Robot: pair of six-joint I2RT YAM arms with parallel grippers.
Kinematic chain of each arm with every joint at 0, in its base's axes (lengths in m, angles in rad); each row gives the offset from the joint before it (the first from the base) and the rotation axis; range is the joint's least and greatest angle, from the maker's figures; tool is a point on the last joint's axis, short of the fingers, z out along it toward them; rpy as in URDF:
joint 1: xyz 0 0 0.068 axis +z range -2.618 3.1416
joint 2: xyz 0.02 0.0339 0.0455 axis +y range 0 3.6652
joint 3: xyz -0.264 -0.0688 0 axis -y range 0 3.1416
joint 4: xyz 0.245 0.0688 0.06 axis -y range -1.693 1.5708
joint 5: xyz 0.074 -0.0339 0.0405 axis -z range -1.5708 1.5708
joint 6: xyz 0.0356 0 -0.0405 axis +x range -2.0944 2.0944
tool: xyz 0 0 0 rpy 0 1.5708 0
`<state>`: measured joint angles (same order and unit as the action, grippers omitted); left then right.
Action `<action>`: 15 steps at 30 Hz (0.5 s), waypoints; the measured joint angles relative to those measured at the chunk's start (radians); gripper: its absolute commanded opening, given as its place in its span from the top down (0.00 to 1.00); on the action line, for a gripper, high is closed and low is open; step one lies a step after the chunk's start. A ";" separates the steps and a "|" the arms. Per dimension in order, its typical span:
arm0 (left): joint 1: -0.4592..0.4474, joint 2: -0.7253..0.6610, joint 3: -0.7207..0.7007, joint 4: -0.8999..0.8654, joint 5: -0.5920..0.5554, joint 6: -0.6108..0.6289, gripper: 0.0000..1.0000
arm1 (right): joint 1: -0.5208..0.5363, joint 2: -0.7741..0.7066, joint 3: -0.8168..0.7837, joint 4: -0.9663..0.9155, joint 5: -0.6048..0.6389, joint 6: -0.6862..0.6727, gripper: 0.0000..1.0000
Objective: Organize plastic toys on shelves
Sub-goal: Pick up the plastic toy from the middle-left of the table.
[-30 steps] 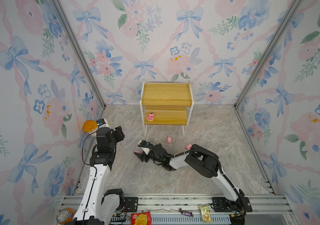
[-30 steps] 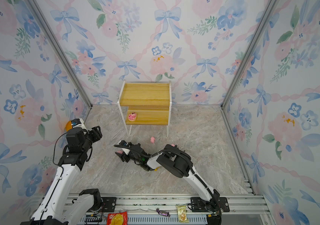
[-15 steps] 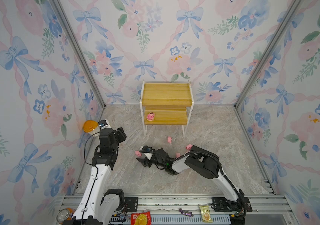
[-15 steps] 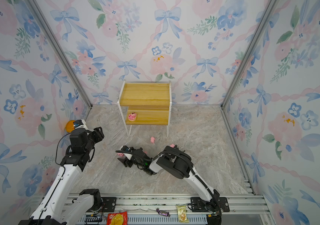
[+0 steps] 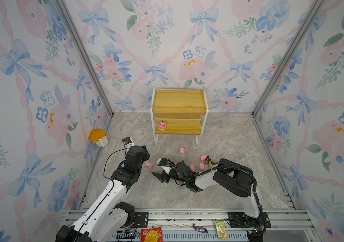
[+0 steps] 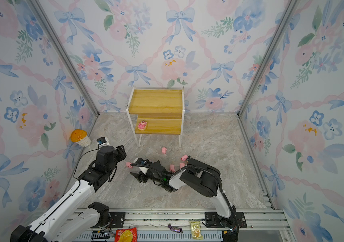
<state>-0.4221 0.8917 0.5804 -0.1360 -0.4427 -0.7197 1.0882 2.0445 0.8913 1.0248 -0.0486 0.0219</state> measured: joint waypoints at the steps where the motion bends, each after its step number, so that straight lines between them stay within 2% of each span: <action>1: -0.036 0.008 0.002 0.000 -0.027 -0.017 0.40 | -0.001 -0.026 -0.018 -0.006 0.002 0.004 0.23; 9: -0.444 0.214 0.066 -0.045 -0.386 -0.233 0.42 | -0.051 -0.285 -0.171 -0.142 0.054 0.053 0.23; 15: -0.615 0.416 0.178 -0.128 -0.553 -0.447 0.44 | -0.118 -0.407 -0.318 -0.173 0.078 0.109 0.23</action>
<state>-1.0367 1.3075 0.7586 -0.2642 -0.9958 -1.1664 0.9699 1.6379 0.5732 0.8516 0.0292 0.1310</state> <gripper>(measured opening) 0.568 0.771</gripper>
